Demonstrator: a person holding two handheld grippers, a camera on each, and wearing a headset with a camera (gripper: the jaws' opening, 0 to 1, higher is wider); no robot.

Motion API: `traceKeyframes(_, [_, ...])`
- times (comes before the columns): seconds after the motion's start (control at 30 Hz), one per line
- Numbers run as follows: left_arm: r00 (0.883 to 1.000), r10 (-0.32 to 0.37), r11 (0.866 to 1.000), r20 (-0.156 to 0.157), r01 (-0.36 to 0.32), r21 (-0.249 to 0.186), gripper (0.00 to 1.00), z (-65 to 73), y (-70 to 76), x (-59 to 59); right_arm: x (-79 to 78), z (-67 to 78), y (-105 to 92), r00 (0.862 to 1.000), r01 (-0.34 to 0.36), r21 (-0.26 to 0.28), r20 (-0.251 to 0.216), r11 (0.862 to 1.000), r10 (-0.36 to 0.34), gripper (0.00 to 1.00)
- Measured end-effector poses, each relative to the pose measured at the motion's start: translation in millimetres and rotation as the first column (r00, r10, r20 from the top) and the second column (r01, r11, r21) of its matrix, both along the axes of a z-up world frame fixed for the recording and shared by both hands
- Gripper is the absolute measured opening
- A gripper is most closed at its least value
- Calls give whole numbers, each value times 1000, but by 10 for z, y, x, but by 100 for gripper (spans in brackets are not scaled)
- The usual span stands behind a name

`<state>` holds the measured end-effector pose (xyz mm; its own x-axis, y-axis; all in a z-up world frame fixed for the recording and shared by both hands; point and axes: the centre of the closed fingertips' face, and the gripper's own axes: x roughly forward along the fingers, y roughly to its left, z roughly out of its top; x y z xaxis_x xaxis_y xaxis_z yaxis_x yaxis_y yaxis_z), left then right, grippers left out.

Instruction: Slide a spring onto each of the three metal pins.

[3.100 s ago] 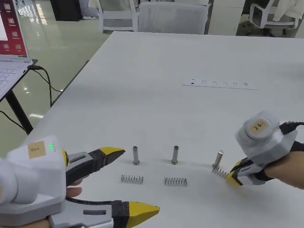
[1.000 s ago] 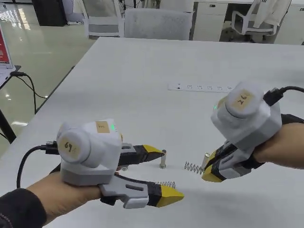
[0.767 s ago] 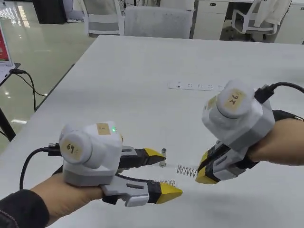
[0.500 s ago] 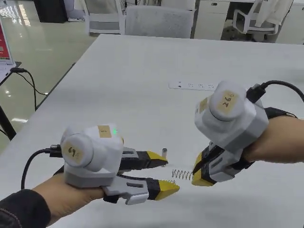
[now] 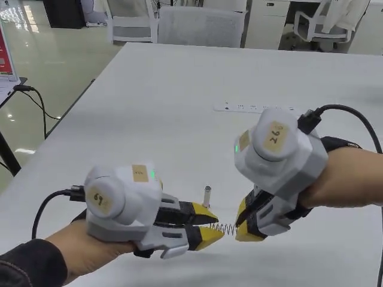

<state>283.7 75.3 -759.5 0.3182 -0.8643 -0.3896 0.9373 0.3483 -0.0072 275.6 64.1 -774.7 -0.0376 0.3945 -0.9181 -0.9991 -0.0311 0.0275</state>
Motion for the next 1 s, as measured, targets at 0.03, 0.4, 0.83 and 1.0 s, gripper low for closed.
traceKeyframes(0.03, [1000, -3, 1000, -1, 3, 2, 5, -5, -1, -6, -5, 1, -1, 1000, -3, -1, 1, 1000, 3, 7])
traceKeyframes(0.4, [999, -48, 998, 6, 48, 46, 5, -75, -30, -86, -78, 18, -5, 1000, -29, -4, -11, 1000, 29, 7])
traceKeyframes(0.83, [998, -62, 996, 11, 61, 69, 3, -111, -29, -111, -90, 256, 118, 1000, -21, 67, 10, 998, 21, 7])
traceKeyframes(1.0, [998, -55, 997, 13, 54, 63, 2, -91, -31, -98, -91, 286, 159, 999, -35, 65, 40, 997, 32, 7])
